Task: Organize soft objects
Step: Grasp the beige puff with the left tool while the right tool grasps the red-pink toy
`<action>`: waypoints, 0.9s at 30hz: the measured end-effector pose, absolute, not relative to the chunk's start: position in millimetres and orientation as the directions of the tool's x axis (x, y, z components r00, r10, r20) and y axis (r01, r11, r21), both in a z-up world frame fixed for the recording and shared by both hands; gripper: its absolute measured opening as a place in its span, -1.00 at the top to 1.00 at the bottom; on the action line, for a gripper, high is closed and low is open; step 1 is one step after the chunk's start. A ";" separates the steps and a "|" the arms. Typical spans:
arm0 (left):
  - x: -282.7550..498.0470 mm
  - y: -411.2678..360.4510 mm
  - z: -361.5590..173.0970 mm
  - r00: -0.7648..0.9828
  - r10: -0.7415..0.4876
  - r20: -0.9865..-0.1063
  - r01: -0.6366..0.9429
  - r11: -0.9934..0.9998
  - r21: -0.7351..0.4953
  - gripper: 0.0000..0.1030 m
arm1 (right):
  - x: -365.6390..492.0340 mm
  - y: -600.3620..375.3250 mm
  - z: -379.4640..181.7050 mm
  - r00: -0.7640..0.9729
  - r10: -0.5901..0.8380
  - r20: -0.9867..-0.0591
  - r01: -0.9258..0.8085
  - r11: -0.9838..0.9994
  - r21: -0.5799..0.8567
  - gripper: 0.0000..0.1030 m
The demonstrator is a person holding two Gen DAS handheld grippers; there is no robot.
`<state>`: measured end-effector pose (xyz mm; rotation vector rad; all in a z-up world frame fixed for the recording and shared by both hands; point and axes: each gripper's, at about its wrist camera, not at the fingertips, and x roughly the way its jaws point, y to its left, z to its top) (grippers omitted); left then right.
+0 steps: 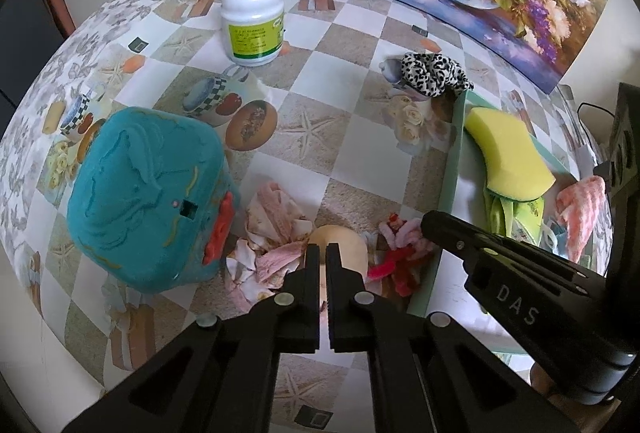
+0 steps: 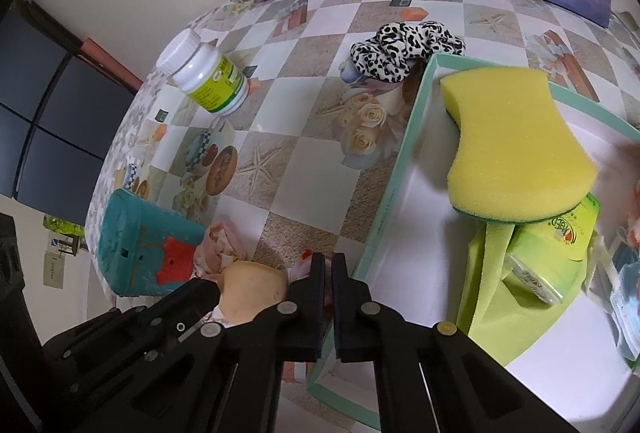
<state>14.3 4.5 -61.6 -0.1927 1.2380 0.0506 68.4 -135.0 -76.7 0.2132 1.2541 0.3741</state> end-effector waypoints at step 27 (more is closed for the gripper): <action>17.3 -10.3 -63.8 0.324 -0.038 -0.945 -0.063 0.996 -0.062 0.77 | 67.9 -141.3 -78.4 0.252 0.417 -0.873 -0.125 0.909 0.398 0.90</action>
